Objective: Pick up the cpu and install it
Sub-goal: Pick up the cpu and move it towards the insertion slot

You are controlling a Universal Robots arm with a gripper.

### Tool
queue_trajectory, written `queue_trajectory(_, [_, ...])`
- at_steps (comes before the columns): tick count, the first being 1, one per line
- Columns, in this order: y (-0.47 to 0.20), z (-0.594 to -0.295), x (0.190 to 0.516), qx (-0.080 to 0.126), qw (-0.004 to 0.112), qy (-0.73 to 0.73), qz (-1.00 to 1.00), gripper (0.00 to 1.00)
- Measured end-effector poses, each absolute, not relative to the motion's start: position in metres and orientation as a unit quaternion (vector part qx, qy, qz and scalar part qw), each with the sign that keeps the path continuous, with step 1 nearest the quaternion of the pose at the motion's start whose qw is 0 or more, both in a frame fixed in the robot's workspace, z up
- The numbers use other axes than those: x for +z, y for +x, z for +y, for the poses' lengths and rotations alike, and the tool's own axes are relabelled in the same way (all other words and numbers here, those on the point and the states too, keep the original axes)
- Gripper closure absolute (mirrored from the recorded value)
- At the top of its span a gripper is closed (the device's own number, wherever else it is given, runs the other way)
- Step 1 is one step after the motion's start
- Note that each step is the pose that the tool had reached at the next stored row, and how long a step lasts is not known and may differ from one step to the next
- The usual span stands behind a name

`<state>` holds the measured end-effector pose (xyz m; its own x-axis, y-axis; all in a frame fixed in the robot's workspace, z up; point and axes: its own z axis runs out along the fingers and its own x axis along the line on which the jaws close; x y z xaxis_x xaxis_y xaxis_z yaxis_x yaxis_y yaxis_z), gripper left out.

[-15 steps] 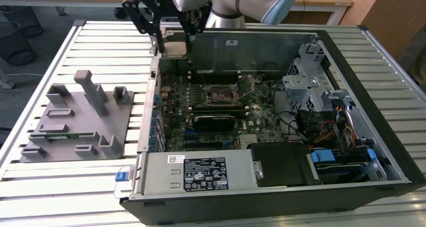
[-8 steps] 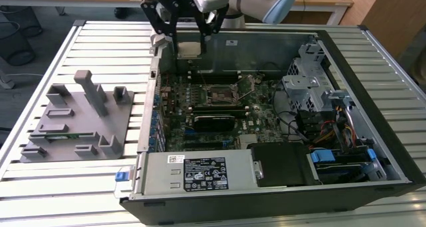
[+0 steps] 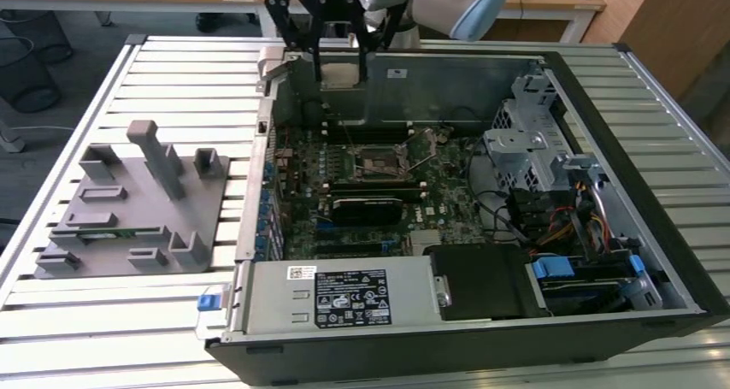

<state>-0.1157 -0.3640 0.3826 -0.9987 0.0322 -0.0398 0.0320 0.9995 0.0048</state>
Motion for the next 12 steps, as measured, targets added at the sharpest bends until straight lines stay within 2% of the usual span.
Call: queue_trajectory(12, [-0.086,-0.360,0.381,0.002,0.020,0.016,1.000,0.47])
